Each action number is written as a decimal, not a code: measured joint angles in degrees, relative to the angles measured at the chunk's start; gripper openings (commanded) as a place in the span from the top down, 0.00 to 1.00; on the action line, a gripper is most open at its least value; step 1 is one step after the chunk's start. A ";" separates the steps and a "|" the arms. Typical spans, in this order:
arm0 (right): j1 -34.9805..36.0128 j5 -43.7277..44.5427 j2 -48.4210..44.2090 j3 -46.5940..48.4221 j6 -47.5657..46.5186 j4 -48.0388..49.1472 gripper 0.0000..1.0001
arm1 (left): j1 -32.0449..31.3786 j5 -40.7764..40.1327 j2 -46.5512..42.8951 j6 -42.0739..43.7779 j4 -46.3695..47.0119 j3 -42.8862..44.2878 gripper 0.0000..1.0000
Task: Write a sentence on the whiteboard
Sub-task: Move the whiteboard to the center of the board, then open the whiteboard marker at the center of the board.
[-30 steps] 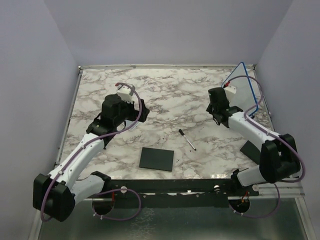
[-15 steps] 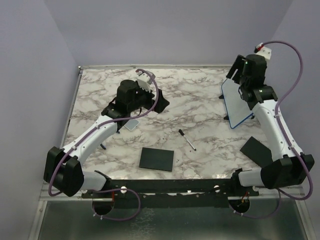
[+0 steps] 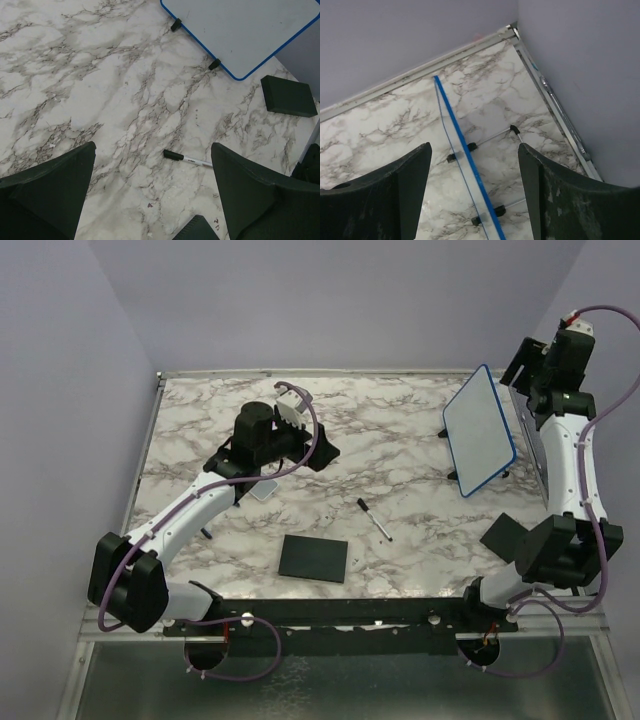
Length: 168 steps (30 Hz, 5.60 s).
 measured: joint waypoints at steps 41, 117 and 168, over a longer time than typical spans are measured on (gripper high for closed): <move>-10.67 -31.30 5.99 -8.66 -3.67 -3.63 0.89 | 0.00 4.17 -0.17 0.57 -0.04 -1.07 0.01; 25.68 -53.90 18.29 5.55 -28.98 -14.86 0.94 | 0.00 -2.19 -8.81 0.50 -0.42 -7.30 0.01; 37.03 -23.02 -29.18 -34.14 3.39 -4.35 0.47 | 0.00 -6.67 -15.04 1.60 -1.62 -12.39 0.01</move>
